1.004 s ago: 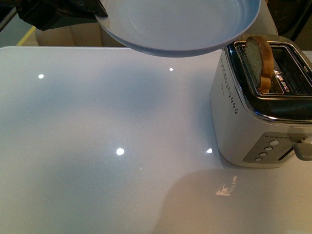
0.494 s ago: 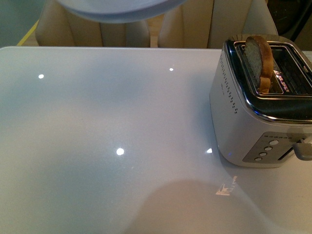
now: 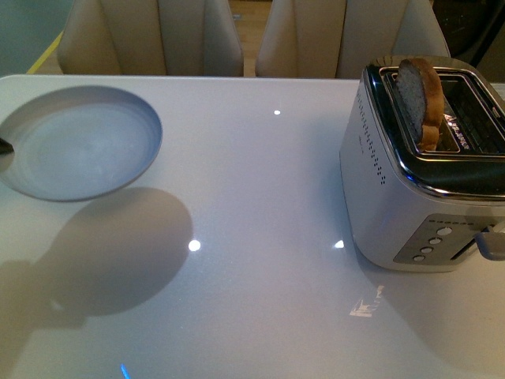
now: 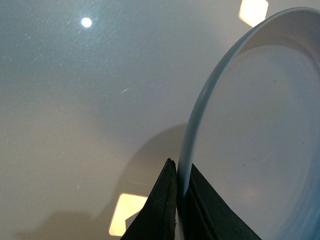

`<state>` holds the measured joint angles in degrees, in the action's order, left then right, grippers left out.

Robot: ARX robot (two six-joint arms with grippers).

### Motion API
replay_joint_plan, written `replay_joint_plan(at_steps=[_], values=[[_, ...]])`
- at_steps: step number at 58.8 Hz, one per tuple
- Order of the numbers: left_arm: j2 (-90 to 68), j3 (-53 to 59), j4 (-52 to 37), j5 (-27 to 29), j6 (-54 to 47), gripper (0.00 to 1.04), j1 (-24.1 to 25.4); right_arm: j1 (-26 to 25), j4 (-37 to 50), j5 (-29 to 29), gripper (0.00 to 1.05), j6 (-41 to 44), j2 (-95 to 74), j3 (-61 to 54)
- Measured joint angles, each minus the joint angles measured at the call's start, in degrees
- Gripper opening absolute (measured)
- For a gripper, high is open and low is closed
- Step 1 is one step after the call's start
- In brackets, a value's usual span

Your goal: Left arm holds plate, right arm toasts bread

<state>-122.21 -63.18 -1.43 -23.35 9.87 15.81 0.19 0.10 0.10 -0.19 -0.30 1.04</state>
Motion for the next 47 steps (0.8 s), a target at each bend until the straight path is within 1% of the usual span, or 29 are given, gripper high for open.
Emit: replay_joint_plan(at_steps=[6, 11, 23, 38, 39, 44, 47], values=[[-6.27, -2.43, 0.11, 2.36, -1.36, 0.03, 0.79, 0.0, 0.0, 0.0, 0.96, 0.0, 0.0, 0.0], [-9.33, -4.17, 0.79, 3.17, -2.03, 0.03, 0.9, 0.0, 0.0, 0.02, 0.96, 0.0, 0.0, 0.0], [-12.74, -6.54, 2.16, 4.79, -3.48, 0.03, 0.48, 0.0, 0.0, 0.0, 0.96, 0.0, 0.0, 0.0], [-14.43, -6.16, 1.99, 5.42, -3.61, 0.03, 0.46, 0.0, 0.0, 0.0, 0.96, 0.0, 0.0, 0.0], [-14.45, -6.1, 1.95, 5.53, -3.56, 0.04, 0.48, 0.0, 0.0, 0.0, 0.96, 0.0, 0.0, 0.0], [-14.67, -5.6, 1.75, 7.15, -3.56, 0.18, 0.5, 0.0, 0.0, 0.0, 0.96, 0.0, 0.0, 0.0], [-14.75, -5.2, 1.66, 7.17, -3.43, 0.25, 0.59, 0.0, 0.0, 0.02, 0.96, 0.0, 0.0, 0.0]])
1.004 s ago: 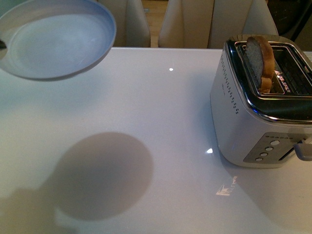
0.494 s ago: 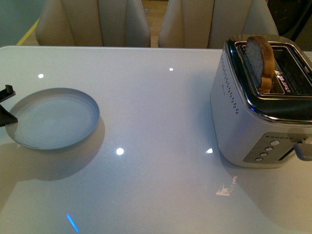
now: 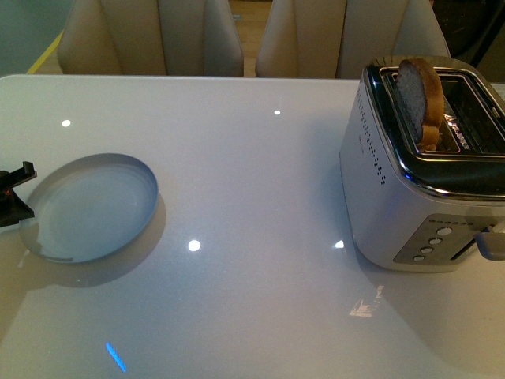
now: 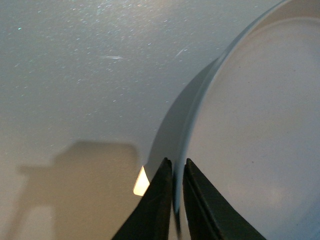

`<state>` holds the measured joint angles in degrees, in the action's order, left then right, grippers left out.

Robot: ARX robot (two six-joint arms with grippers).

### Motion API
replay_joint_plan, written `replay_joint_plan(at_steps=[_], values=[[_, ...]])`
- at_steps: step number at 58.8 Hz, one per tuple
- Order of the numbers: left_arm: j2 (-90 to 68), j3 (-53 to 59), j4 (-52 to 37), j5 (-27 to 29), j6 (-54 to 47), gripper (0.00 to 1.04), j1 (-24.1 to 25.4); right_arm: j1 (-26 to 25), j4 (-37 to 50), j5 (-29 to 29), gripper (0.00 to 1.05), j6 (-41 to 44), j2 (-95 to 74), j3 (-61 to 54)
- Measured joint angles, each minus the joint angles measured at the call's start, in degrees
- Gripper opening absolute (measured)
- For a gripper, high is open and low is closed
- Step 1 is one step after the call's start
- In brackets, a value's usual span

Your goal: Left arm holds plate, right arm toasts bread

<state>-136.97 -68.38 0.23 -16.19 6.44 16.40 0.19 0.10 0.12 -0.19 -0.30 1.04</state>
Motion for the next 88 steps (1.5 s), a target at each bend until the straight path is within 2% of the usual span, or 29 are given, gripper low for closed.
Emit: replay_joint_plan(at_steps=[14, 28, 40, 55, 57, 61, 65, 67, 73, 84, 88], values=[[0.2, 1.27, -0.63, 1.16, 0.81, 0.62, 0.33, 0.0, 0.0, 0.0, 0.96, 0.0, 0.0, 0.0], [9.6, 4.74, -6.4, -1.33, 5.38, 0.98, 0.24, 0.0, 0.0, -0.02, 0.96, 0.0, 0.0, 0.0], [26.88, 9.77, -10.75, -3.37, 8.28, 0.97, -2.4, 0.0, 0.0, -0.02, 0.96, 0.0, 0.0, 0.0], [47.52, 16.28, -8.98, -4.72, 12.85, 0.97, -8.59, 0.0, 0.0, 0.0, 0.96, 0.0, 0.0, 0.0], [50.84, 18.21, -11.93, -1.62, 12.26, 0.94, -10.19, 0.0, 0.0, -0.02, 0.96, 0.0, 0.0, 0.0], [56.24, 25.44, -27.82, 8.68, 6.14, 0.82, -12.72, 0.0, 0.0, -0.02, 0.96, 0.0, 0.0, 0.0], [60.7, 32.81, -40.46, 13.29, -0.48, 0.68, -14.03, 0.0, 0.0, -0.02, 0.96, 0.0, 0.0, 0.0], [62.27, 35.76, -43.54, 15.61, -2.1, 0.61, -15.02, 0.0, 0.0, 0.02, 0.96, 0.0, 0.0, 0.0], [66.16, 44.17, -46.38, 15.96, -4.79, 0.36, -16.35, 0.0, 0.0, -0.02, 0.96, 0.0, 0.0, 0.0], [72.63, 51.56, -47.41, 16.17, -5.31, 0.03, -16.37, 0.0, 0.0, 0.0, 0.96, 0.0, 0.0, 0.0], [75.49, 54.42, -47.36, 16.15, -5.6, 0.03, -16.39, 0.0, 0.0, 0.0, 0.96, 0.0, 0.0, 0.0]])
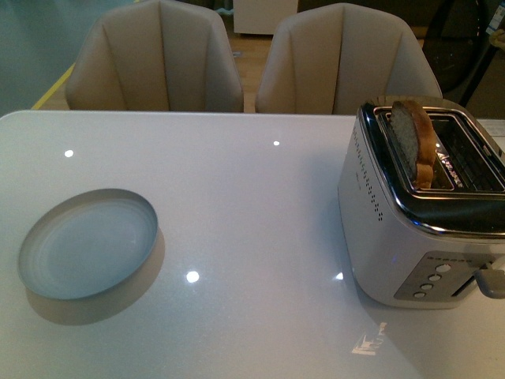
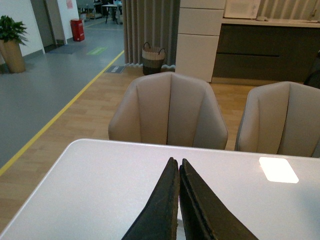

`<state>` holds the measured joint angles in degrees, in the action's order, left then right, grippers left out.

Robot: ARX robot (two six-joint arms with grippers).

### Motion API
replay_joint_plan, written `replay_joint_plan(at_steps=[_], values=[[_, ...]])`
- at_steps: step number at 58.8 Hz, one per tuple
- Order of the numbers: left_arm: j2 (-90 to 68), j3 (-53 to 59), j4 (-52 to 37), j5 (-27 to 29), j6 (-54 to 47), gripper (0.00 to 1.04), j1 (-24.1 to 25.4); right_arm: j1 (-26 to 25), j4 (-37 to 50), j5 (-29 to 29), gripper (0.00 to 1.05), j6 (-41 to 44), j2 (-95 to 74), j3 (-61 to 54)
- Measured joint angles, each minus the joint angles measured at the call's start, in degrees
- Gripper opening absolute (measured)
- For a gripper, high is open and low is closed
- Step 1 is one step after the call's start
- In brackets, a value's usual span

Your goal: Left arm holds plate, right arm toasts bread

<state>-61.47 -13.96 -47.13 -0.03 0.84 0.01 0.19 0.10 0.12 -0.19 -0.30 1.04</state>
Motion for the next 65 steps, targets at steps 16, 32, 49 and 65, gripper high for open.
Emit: replay_joint_plan(at_steps=[16, 32, 49, 65], values=[[10.34, 6.8, 3.72, 0.04, -0.07, 0.03, 0.0, 0.0, 0.0, 0.0, 0.96, 0.0, 0.0, 0.0], [20.39, 10.58, 10.03, 0.04, -0.17, 0.03, 0.0, 0.0, 0.0, 0.0, 0.96, 0.0, 0.0, 0.0], [31.32, 13.2, 17.42, 0.04, -0.2, 0.03, 0.0, 0.0, 0.0, 0.0, 0.96, 0.0, 0.0, 0.0], [41.66, 13.2, 27.32, 0.04, -0.2, 0.03, 0.0, 0.0, 0.0, 0.0, 0.96, 0.0, 0.0, 0.0]])
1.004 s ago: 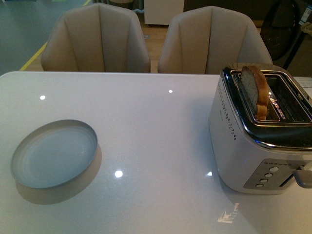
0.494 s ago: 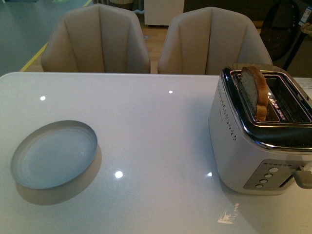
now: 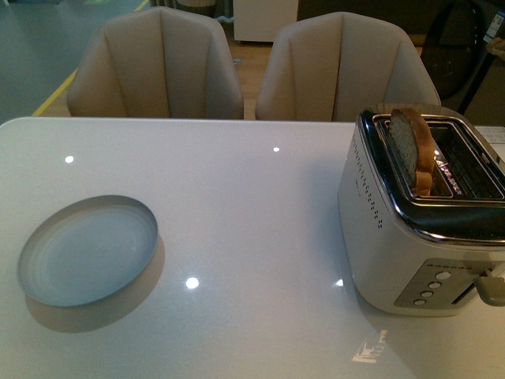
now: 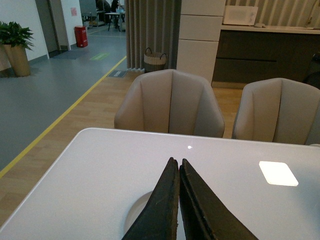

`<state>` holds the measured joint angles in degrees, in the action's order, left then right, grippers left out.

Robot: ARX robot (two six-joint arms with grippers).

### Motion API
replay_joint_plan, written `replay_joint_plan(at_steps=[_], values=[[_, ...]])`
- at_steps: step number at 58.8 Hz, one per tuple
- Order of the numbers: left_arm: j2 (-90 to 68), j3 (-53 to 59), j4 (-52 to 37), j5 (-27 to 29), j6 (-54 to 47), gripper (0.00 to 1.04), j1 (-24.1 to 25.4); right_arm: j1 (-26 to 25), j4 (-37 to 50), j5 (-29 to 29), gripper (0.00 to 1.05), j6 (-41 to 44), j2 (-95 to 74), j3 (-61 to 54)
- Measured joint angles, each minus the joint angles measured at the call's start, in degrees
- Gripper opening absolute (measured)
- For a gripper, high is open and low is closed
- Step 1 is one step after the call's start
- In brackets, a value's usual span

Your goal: Left arm holds plate, right arm toasts bread

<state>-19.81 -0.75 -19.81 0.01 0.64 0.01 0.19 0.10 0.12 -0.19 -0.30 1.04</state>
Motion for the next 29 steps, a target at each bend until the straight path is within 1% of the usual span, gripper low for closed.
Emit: replay_joint_plan(at_steps=[29], values=[[9.25, 0.0, 9.22, 0.0, 0.0, 0.03, 0.0, 0.0, 0.0, -0.02, 0.96, 0.0, 0.0, 0.0]])
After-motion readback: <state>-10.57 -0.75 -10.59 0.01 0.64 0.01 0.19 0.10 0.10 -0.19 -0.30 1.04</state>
